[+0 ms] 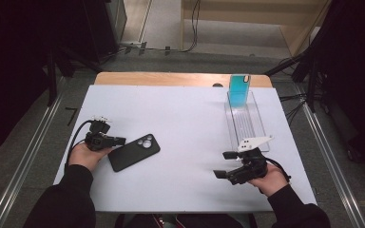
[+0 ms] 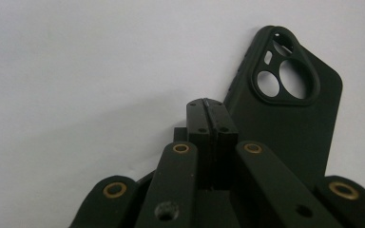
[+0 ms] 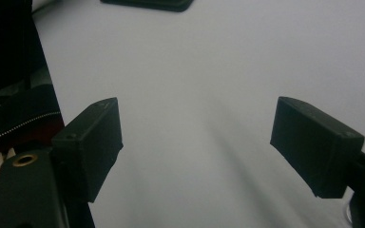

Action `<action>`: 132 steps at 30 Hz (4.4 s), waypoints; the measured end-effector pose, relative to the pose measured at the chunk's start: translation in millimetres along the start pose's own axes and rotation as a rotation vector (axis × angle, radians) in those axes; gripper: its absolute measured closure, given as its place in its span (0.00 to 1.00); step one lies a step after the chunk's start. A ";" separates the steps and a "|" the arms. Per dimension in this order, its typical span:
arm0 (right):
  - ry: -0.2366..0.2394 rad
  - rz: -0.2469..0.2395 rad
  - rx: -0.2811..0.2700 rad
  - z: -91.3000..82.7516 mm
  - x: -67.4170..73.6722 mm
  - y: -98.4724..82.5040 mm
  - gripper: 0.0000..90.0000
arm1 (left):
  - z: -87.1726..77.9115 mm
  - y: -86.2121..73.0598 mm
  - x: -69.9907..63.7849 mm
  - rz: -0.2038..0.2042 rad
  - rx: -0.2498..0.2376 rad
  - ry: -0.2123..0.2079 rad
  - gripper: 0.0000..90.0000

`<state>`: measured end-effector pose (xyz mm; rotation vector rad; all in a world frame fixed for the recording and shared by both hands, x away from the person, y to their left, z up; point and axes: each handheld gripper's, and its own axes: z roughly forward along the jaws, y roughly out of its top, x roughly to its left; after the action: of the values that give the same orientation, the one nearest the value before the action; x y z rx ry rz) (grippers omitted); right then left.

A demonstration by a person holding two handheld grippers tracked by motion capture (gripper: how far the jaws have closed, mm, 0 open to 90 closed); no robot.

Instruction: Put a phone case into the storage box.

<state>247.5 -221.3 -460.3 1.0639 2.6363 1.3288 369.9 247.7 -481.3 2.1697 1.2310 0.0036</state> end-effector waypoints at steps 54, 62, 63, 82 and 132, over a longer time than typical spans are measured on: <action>-0.014 0.015 0.004 -4.1 -1.1 -7.6 0.18 | -36.6 -38.5 -85.3 0.237 -0.152 -0.318 0.35; -0.014 0.021 0.002 -5.1 -3.9 -8.3 0.18 | -35.9 -34.9 -80.4 0.224 -0.173 -0.309 0.33; -0.015 0.023 0.004 -5.6 -4.0 -8.4 0.17 | -35.8 -33.8 -79.9 0.223 -0.174 -0.309 0.31; -0.028 0.037 -0.011 -13.9 -7.4 -14.6 0.18 | -23.5 -8.6 -62.3 0.234 -0.179 -0.232 0.00; -0.025 0.040 -0.014 -13.8 -7.4 -15.6 0.18 | 29.8 -13.8 -43.0 0.475 -0.017 -0.082 0.06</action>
<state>240.3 -241.7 -464.7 1.1296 2.5978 1.3297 344.0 203.9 -499.6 2.3706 0.6456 0.1210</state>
